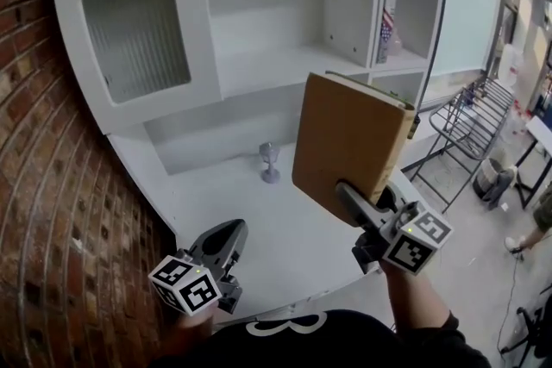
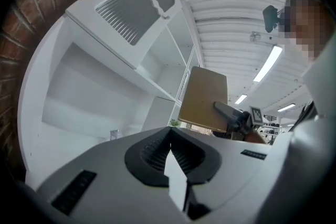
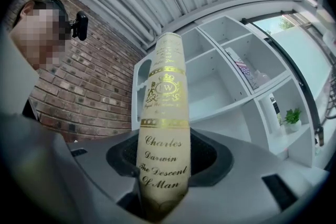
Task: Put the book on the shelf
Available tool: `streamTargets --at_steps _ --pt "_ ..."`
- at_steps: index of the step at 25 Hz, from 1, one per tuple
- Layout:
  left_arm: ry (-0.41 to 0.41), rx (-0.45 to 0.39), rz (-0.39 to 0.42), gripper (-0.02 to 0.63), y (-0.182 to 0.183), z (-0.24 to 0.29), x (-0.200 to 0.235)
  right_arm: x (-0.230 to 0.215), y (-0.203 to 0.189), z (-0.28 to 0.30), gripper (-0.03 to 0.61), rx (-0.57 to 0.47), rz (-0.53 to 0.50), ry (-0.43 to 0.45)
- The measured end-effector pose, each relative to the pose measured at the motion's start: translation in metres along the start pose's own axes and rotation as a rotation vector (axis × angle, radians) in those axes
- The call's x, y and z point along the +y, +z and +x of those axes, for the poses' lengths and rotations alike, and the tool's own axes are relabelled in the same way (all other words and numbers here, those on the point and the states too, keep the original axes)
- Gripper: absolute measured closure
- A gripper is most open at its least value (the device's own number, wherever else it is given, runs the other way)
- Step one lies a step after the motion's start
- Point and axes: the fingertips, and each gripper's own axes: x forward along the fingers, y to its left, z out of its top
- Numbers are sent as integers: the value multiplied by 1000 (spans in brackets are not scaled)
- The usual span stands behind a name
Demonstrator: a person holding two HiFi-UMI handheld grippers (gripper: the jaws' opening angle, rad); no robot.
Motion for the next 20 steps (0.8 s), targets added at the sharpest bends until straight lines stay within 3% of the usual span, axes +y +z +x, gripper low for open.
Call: streamTargets --at_steps 11,20 --pt "43 -33 10 611 15 7 33 -12 54 61 373 -86 -93 29" --pt "86 -58 -13 611 12 -5 44 -27 87 105 373 -99 -149 7"
